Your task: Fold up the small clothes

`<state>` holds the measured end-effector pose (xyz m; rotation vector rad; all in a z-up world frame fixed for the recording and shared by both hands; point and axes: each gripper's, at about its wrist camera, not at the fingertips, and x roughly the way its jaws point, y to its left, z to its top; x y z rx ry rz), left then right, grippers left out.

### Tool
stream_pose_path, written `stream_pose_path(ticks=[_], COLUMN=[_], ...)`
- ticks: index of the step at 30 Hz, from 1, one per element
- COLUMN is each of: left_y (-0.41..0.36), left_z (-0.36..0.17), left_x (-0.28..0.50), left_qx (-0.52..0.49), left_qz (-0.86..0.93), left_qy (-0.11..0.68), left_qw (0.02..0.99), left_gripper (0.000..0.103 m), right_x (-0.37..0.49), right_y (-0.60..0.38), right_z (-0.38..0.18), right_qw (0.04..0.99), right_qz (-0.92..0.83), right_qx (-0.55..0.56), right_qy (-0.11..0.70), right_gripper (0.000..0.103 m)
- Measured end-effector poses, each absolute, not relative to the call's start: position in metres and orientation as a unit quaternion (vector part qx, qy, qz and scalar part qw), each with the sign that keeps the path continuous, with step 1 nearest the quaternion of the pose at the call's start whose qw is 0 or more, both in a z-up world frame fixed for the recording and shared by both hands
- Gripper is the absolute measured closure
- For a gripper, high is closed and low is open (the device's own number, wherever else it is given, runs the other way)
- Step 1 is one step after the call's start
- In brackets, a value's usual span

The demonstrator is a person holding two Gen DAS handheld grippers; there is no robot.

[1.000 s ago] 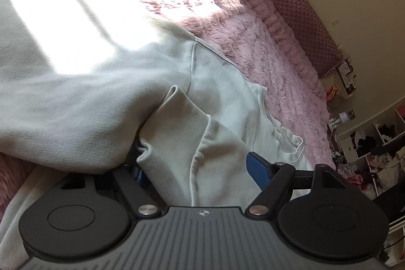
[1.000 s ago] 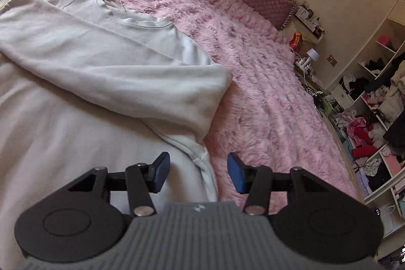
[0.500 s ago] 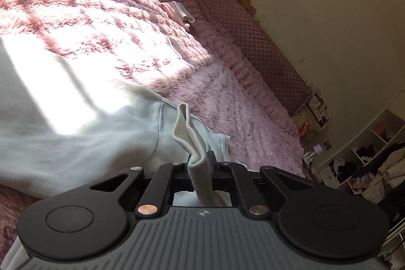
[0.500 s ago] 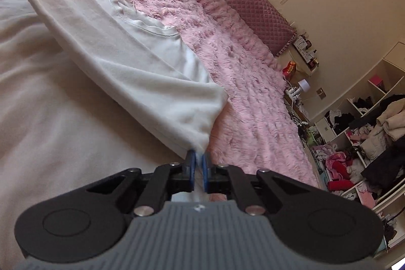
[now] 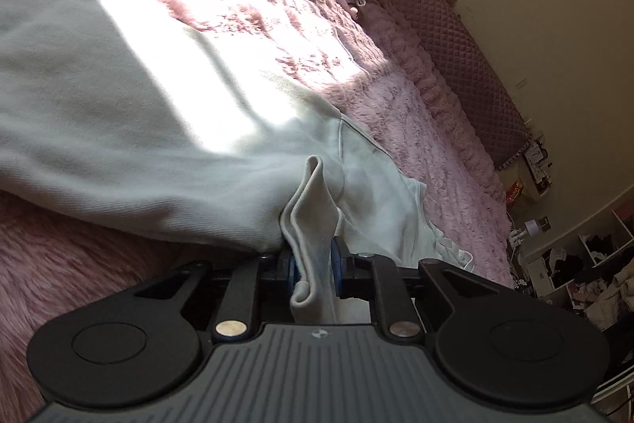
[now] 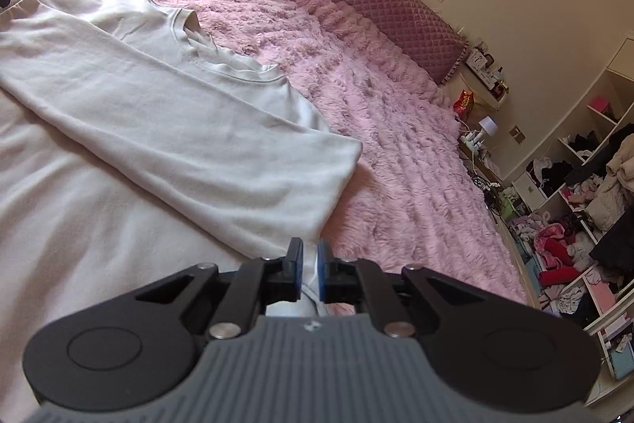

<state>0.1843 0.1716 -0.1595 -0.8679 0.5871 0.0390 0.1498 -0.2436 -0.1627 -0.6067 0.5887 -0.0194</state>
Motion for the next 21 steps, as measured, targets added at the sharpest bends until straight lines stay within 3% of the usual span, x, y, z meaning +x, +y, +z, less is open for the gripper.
stream_pose_path(ticks=[5, 7, 12, 21], left_y=[0.191, 0.204, 0.257, 0.360], left_z=[-0.118, -0.108, -0.108, -0.148], left_x=[0.143, 0.122, 0.059, -0.036], left_qx=[-0.376, -0.356, -0.350, -0.492], left_qz=[0.041, 0.058, 0.137, 0.287], left_qy=[0.218, 0.207, 0.211, 0.151], left_qw=[0.900, 0.910, 0.902, 0.808], left_gripper=[0.059, 0.059, 0.058, 0.058], right_x=[0.153, 0.150, 0.141, 0.120], right_y=[-0.207, -0.188, -0.128, -0.052], right_z=[-0.152, -0.150, -0.148, -0.146], right_qw=[0.925, 0.928, 0.924, 0.907], right_qz=[0.035, 0.060, 0.141, 0.215], right_qx=[-0.242, -0.229, -0.188, -0.201], right_qy=[0.290, 0.289, 0.303, 0.301], right_gripper=[0.093, 0.085, 0.085, 0.082])
